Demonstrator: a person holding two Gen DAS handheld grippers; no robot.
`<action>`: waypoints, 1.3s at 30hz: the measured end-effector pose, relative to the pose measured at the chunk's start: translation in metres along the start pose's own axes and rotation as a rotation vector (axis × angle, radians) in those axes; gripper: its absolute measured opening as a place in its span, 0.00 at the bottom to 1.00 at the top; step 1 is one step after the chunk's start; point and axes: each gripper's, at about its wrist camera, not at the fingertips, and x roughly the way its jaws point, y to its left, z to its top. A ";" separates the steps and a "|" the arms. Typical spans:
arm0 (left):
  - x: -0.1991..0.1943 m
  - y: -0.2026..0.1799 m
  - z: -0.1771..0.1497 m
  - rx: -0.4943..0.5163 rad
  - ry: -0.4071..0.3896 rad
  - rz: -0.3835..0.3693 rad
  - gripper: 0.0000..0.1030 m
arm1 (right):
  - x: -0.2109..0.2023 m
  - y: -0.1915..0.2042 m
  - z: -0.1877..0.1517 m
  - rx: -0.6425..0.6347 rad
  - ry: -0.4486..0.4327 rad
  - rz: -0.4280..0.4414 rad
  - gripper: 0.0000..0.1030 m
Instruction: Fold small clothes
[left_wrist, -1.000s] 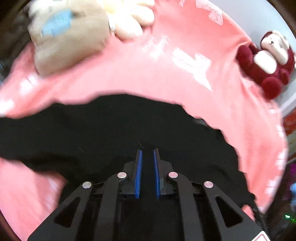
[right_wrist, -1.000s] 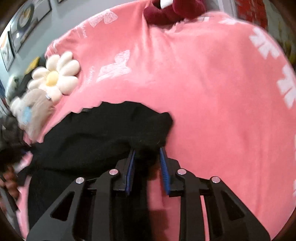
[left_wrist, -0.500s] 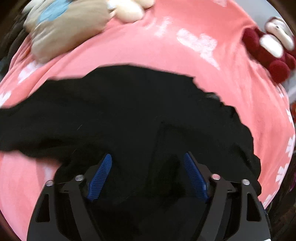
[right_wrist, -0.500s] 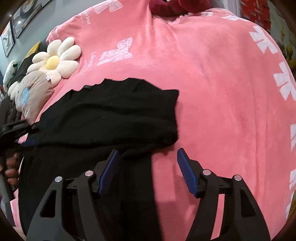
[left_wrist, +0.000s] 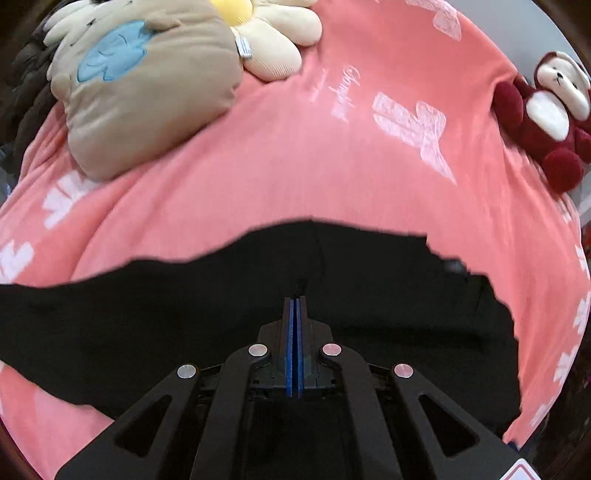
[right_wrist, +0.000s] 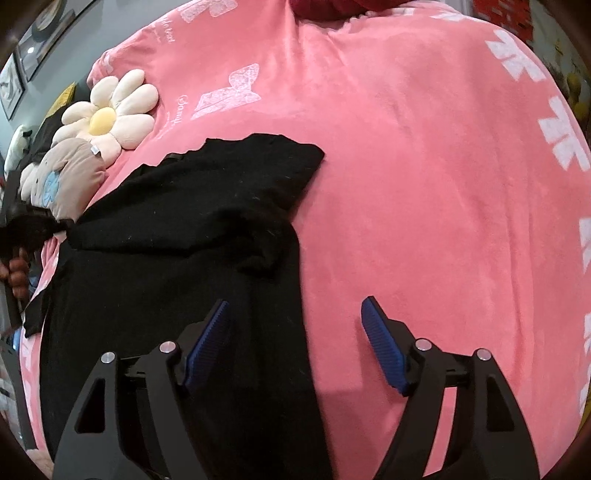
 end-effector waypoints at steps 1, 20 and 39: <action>0.003 -0.004 -0.005 0.018 0.007 0.002 0.00 | 0.004 0.005 0.005 -0.013 -0.006 0.000 0.69; -0.007 0.015 -0.031 -0.004 -0.008 0.029 0.63 | 0.035 -0.015 0.034 -0.015 0.070 -0.140 0.31; -0.077 0.289 -0.092 -0.737 -0.019 0.198 0.73 | -0.026 0.134 -0.031 -0.300 0.083 0.047 0.48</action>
